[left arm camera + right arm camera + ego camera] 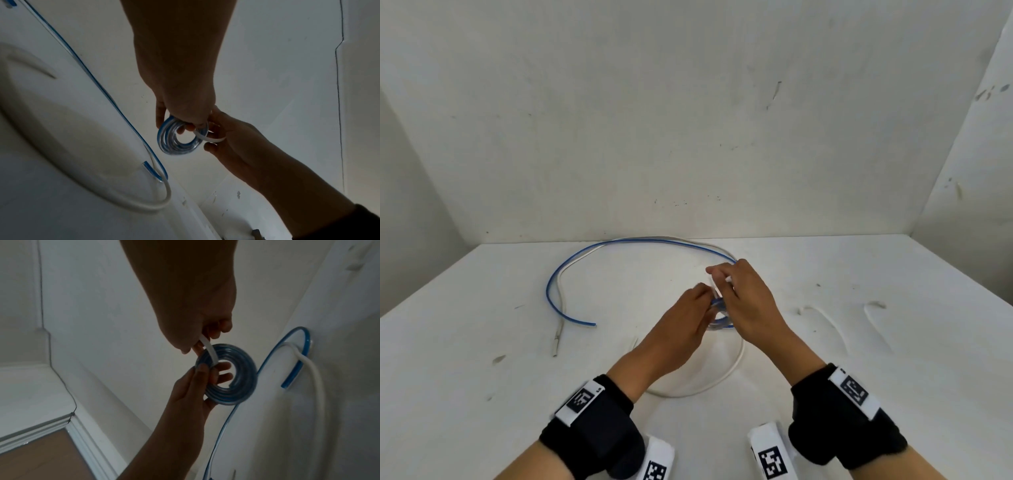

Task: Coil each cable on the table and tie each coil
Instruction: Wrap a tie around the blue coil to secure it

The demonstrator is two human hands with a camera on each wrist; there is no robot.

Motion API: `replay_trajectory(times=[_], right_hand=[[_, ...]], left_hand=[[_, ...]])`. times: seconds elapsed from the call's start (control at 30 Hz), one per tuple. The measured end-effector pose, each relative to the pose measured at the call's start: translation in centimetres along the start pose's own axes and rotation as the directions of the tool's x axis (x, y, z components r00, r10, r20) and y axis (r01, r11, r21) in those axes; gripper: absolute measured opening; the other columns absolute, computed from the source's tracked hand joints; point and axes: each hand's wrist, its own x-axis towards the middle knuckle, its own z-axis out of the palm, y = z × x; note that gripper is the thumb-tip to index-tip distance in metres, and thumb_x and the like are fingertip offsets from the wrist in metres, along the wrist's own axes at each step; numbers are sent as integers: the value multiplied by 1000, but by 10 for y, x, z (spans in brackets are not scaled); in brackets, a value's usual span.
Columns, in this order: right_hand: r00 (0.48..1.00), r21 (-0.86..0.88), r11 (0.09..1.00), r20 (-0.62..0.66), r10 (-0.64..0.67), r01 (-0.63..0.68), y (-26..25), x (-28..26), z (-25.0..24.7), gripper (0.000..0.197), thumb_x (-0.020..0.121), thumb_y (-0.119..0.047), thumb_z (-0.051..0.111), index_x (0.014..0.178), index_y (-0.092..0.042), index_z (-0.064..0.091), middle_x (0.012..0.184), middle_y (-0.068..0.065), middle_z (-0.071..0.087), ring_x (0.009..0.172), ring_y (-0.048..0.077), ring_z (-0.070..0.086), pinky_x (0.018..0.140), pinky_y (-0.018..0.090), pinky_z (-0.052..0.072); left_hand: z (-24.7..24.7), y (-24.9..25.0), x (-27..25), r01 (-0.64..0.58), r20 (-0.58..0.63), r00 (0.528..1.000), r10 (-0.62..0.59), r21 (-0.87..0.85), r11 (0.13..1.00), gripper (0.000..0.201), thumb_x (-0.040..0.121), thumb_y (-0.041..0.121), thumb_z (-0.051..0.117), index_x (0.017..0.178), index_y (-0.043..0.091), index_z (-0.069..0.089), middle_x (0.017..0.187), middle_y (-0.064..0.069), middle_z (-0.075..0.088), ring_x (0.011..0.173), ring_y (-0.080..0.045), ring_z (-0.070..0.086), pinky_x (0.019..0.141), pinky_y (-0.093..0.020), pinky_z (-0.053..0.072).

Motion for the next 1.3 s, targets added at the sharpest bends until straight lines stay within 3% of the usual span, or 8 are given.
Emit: replay_trajectory(times=[0.1, 0.27, 0.43, 0.53, 0.67, 0.83, 1.07, 1.3], right_hand=[[990, -62, 995, 113, 89, -82, -1, 8, 0, 31, 103, -22, 35, 109, -11, 64, 112, 7, 61, 94, 17, 58, 74, 19, 42], [988, -48, 997, 140, 66, -60, -8, 13, -12, 16, 101, -15, 38, 95, -12, 52, 81, -9, 53, 71, 9, 47, 56, 9, 36], [999, 62, 998, 50, 10, -13, -13, 12, -14, 17, 100, -9, 36, 92, -7, 50, 80, 0, 53, 65, 11, 43, 56, 12, 36], [990, -73, 997, 137, 45, -35, -12, 15, -13, 25, 102, -17, 38, 106, -5, 59, 91, 1, 58, 71, 8, 48, 61, 14, 36], [952, -47, 996, 295, 81, -71, -11, 13, -17, 15, 101, -23, 41, 99, -13, 51, 78, -8, 54, 66, 5, 48, 58, 13, 37], [977, 142, 989, 214, 4, -35, -18, 8, -16, 14, 103, -19, 38, 93, -11, 42, 70, -5, 46, 54, 0, 46, 51, 7, 38], [991, 360, 931, 91, -98, 59, -22, 2, -2, 19, 101, -24, 44, 83, -22, 41, 68, 0, 46, 56, 9, 46, 60, 26, 43], [960, 83, 997, 278, -17, -7, -19, 3, -13, 16, 100, -28, 44, 86, -22, 43, 71, -2, 57, 59, 8, 55, 65, 22, 47]], left_hand=[[1, 3, -4, -48, 33, 998, 48, 2, 999, 27, 101, 19, 35, 118, 9, 53, 112, 0, 53, 96, -11, 50, 84, -24, 44], [-2, 4, -8, 25, 1, 1000, -25, -105, 994, 21, 102, 24, 34, 93, 13, 49, 89, 2, 49, 72, -9, 46, 67, -17, 37], [2, 3, -10, 54, -40, 997, -65, -242, 969, 28, 100, 34, 32, 87, 16, 49, 77, 7, 49, 68, -6, 42, 63, -14, 35], [1, 7, -8, 0, -55, 998, -10, -176, 984, 20, 101, 27, 32, 86, 26, 44, 82, 11, 42, 70, -9, 41, 65, -16, 34], [-3, 6, -10, -54, 5, 998, 55, -116, 992, 22, 102, 23, 33, 101, 11, 52, 96, 8, 46, 82, -9, 48, 73, -17, 39], [-2, 7, -11, 61, -16, 998, -66, -213, 975, 30, 101, 31, 33, 93, 9, 52, 88, -4, 56, 76, -16, 50, 71, -34, 45], [-9, 15, -4, 163, -88, 975, -202, -329, 930, 36, 101, 27, 37, 67, 33, 47, 66, 9, 53, 59, -2, 46, 58, -14, 35], [0, 15, -11, 98, -125, 984, -125, -209, 973, 40, 99, 19, 44, 69, 44, 44, 61, 19, 50, 63, 6, 52, 60, -10, 35]])
